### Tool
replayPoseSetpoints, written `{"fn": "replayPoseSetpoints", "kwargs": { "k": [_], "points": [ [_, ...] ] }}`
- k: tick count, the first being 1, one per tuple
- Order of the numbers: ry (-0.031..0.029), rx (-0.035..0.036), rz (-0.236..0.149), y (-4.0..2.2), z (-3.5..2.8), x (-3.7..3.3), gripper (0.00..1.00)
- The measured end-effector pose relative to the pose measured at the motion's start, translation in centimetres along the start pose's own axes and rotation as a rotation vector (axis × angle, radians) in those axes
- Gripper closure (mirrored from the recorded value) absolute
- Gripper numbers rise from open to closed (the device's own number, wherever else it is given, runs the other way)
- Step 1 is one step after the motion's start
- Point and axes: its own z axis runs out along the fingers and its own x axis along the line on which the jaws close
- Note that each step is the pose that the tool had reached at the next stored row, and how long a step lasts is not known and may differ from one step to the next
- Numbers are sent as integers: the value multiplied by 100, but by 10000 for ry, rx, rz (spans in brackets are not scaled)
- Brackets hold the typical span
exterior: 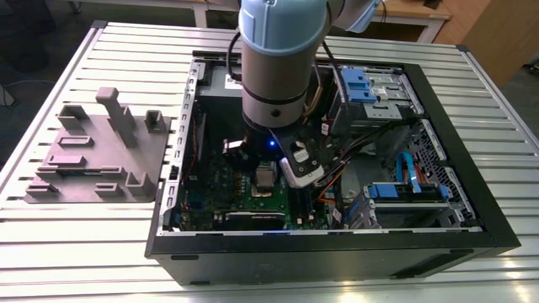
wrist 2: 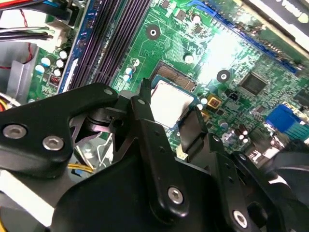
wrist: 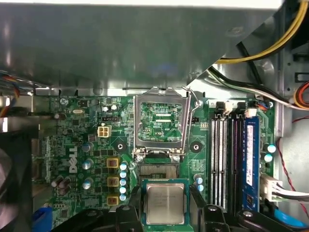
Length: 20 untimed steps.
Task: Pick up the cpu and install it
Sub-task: 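Place the cpu into insertion slot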
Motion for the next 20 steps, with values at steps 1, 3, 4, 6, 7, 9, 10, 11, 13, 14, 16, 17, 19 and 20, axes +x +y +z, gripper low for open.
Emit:
{"fn": "replayPoseSetpoints", "kwargs": {
  "k": [1, 3, 4, 6, 7, 9, 10, 11, 13, 14, 16, 17, 19, 20],
  "points": [
    [0, 0, 0, 0, 18, 0, 53],
    [0, 0, 0, 0, 54, 1, 53],
    [0, 1, 0, 0, 73, 2, 53],
    [1, 1, 0, -1, 109, 2, 53],
    [0, 0, 0, -1, 128, 3, 53],
    [0, -8, -47, -1, 145, 7, 53],
    [0, -19, -102, -1, 148, 9, 53],
    [1, -31, -159, -1, 151, 14, 53],
    [1, -44, -278, 0, 154, 27, 53],
    [0, -49, -327, 0, 157, 31, 53],
    [1, -48, -344, -1, 171, 31, 53],
    [2, -48, -344, -1, 181, 32, 53],
    [2, -48, -344, -1, 201, 32, 53],
    [2, -48, -344, -1, 209, 33, 53]
  ]
}}
